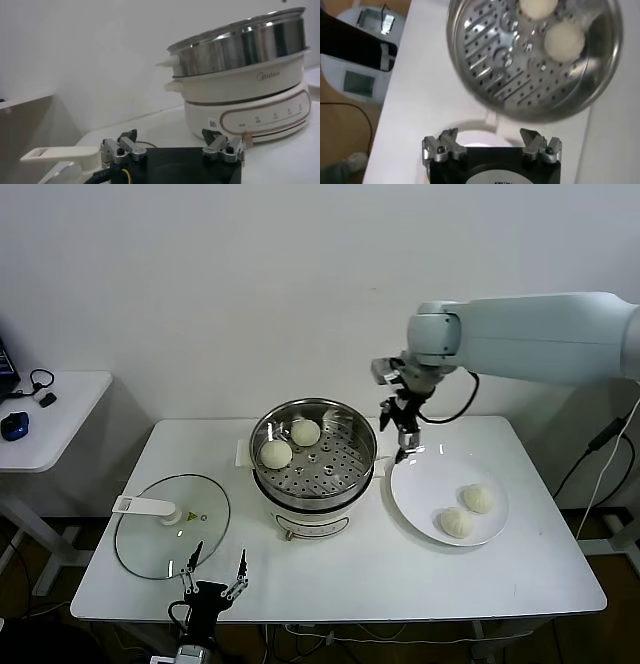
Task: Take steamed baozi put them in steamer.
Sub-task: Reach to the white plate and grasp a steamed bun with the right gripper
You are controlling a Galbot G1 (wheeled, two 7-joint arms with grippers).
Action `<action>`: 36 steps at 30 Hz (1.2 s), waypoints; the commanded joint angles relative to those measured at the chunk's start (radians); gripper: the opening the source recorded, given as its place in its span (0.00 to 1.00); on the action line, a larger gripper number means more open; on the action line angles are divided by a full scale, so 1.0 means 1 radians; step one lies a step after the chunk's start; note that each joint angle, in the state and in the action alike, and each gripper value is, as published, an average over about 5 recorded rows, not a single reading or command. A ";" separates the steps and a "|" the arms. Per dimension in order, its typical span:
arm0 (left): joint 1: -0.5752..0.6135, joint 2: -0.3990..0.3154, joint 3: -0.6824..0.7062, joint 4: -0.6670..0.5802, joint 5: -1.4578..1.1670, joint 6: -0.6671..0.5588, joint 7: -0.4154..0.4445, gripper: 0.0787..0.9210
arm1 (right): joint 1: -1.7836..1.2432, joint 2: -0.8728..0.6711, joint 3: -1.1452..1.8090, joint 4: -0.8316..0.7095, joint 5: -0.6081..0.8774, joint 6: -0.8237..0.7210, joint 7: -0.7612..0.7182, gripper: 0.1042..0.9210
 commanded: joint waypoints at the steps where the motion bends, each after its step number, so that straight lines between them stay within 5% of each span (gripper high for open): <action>1: 0.005 -0.045 0.001 0.000 0.007 -0.005 -0.001 0.88 | -0.043 -0.184 -0.058 0.044 -0.107 0.019 -0.007 0.88; 36: 0.000 -0.049 -0.032 0.042 0.033 -0.026 -0.009 0.88 | -0.433 -0.212 0.111 -0.143 -0.272 0.059 0.026 0.88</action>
